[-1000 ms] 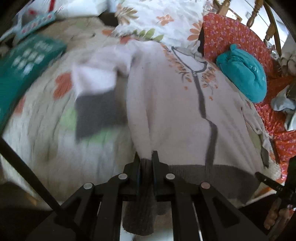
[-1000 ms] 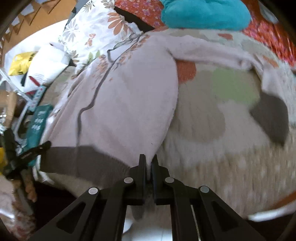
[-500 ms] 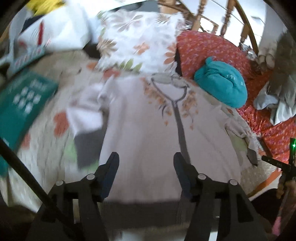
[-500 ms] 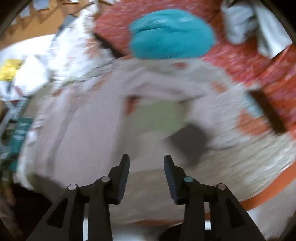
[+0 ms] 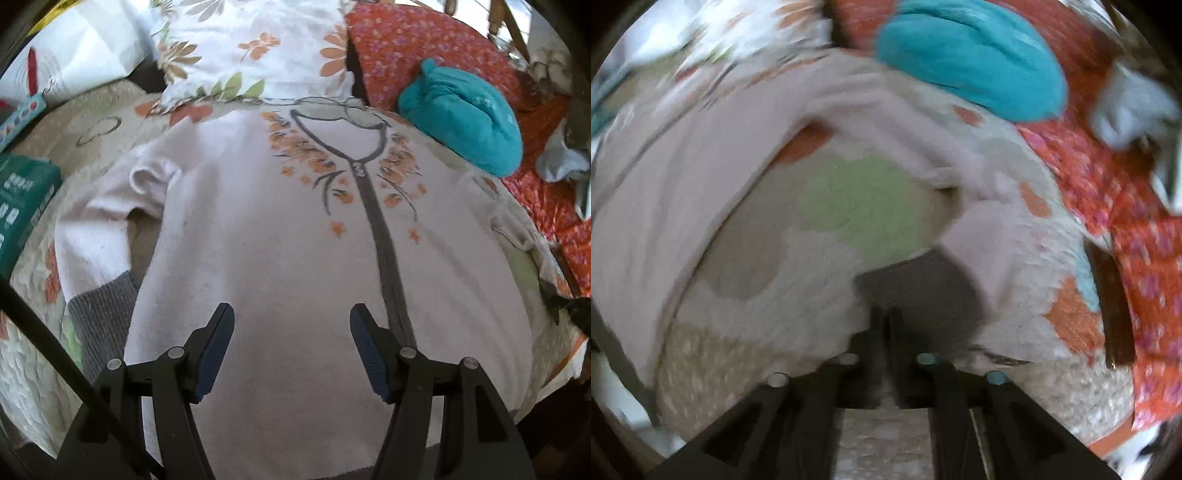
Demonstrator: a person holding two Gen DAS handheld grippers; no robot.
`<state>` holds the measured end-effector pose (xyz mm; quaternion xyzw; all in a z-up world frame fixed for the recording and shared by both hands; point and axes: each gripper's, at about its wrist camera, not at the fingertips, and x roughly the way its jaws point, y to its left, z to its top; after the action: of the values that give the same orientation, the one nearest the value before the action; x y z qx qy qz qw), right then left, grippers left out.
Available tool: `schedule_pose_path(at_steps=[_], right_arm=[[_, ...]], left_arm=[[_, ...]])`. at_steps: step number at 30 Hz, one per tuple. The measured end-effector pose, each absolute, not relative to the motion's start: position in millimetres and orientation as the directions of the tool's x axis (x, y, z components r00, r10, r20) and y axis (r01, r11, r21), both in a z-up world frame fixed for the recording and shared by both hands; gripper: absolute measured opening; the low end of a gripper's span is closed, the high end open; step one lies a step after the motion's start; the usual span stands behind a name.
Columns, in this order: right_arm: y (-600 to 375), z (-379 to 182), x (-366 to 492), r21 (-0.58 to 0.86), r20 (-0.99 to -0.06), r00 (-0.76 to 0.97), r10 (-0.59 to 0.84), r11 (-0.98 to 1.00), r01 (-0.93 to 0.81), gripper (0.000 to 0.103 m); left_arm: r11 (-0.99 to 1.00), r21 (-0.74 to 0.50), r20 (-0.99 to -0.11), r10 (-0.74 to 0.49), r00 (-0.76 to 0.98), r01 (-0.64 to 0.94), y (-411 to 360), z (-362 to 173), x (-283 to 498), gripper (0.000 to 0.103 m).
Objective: Fold small clothes
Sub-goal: 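Grasp the grey sleeve cuff with the right gripper and lift it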
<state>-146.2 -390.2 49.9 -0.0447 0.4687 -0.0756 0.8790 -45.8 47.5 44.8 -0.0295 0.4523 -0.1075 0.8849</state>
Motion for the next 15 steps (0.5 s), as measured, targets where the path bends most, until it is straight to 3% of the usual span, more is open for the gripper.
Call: schedule_pose_path(at_steps=[5, 8, 15], right_arm=[[-527, 111, -177, 0.035, -0.723, 0.604, -0.335, 0.856, 0.516, 0.002], [-591, 132, -198, 0.135, -0.698, 0.582, -0.417, 0.722, 0.679, 0.002], [-593, 161, -157, 0.288, -0.682, 0.665, -0.304, 0.725, 0.626, 0.002]], left_arm=[[0.975, -0.177, -0.779, -0.221, 0.587, 0.132, 58, 48, -43, 0.064], [0.976, -0.193, -0.777, -0.214, 0.593, 0.099, 68, 52, -36, 0.064], [0.969, -0.242, -0.737, -0.208, 0.643, 0.037, 106, 85, -24, 0.064]])
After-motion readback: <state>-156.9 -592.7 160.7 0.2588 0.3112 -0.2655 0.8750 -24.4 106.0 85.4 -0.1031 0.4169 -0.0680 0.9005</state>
